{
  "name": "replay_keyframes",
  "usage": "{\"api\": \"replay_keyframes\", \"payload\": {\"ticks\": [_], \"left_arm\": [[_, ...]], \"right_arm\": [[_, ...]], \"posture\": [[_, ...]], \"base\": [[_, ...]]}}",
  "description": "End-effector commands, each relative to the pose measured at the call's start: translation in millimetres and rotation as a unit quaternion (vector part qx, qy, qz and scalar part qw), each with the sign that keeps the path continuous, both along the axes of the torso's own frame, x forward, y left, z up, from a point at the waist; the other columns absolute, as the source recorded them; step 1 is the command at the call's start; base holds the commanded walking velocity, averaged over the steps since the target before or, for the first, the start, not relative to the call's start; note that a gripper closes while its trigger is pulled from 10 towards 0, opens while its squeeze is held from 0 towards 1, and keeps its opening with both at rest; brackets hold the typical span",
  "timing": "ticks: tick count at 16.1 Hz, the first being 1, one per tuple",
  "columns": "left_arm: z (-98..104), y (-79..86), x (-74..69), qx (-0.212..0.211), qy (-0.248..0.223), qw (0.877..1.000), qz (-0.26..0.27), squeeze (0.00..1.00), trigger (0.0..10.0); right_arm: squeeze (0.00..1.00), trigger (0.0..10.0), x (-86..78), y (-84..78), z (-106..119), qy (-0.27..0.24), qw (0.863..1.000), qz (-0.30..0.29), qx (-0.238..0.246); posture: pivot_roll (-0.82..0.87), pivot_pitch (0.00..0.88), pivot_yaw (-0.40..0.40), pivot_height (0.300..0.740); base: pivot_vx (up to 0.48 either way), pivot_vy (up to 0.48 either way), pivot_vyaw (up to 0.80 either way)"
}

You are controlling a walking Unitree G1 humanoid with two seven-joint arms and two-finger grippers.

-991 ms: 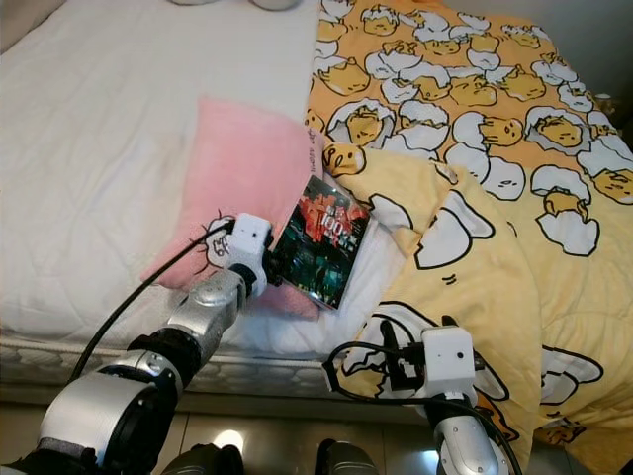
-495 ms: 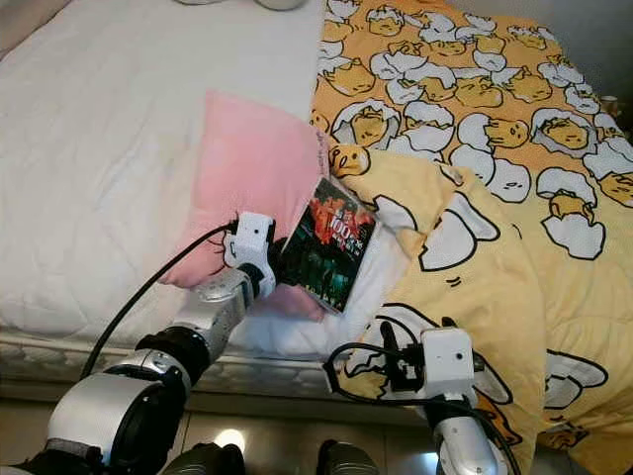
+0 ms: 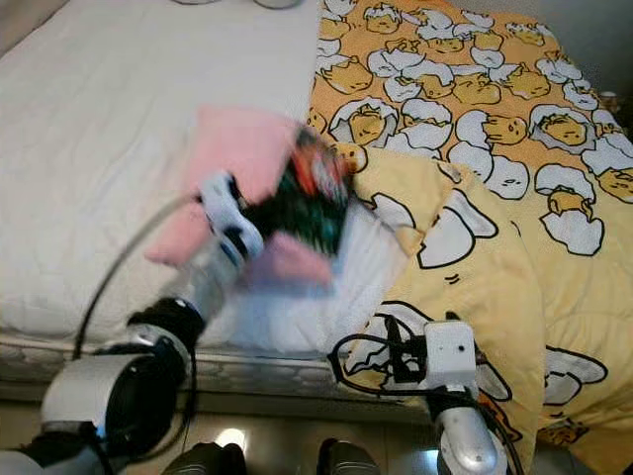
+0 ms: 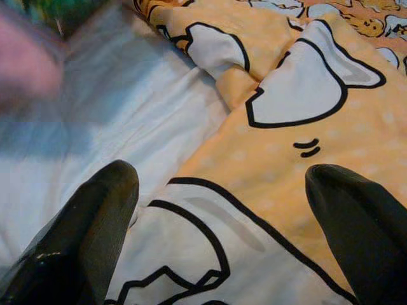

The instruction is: Clean up the room

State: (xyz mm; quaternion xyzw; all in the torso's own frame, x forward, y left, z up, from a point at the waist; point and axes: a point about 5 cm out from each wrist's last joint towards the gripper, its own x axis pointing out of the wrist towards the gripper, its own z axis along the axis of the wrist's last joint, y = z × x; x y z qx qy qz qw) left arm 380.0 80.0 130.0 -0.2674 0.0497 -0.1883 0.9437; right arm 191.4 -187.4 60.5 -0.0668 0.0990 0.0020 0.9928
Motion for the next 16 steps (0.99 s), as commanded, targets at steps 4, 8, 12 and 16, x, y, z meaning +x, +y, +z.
{"api": "replay_keyframes", "payload": {"ticks": [4,8,12,16], "left_arm": [[30.0,27.0,7.0,0.054,-0.104,0.992,0.053,0.00,0.0],[-5.6,-0.4,-5.8,0.150,-0.045,0.987,-0.027,0.00,2.2],[-39.8,-4.5,-16.5,0.229,0.039,0.973,0.007,1.00,10.0],[-38.7,-14.6,-17.8,0.288,0.014,0.957,-0.014,1.00,10.0]], "right_arm": [[0.00,10.0,1.1,-4.9,-4.3,0.002,1.000,-0.009,-0.004],[0.00,10.0,2.9,-3.3,-5.9,0.005,1.000,-0.005,-0.005],[0.00,10.0,1.7,-4.4,-9.2,0.008,1.000,-0.004,-0.008],[0.00,10.0,-0.1,-4.6,-10.9,0.011,1.000,-0.005,-0.010]], "posture": [[-0.10,0.086,-0.031,0.740],[-0.10,0.085,-0.037,0.740],[-0.11,0.080,-0.036,0.740],[-0.11,0.078,-0.031,0.740]], "base": [[0.000,0.000,0.00],[0.000,0.000,0.00],[0.000,0.000,0.00],[0.000,0.000,0.00]]}}
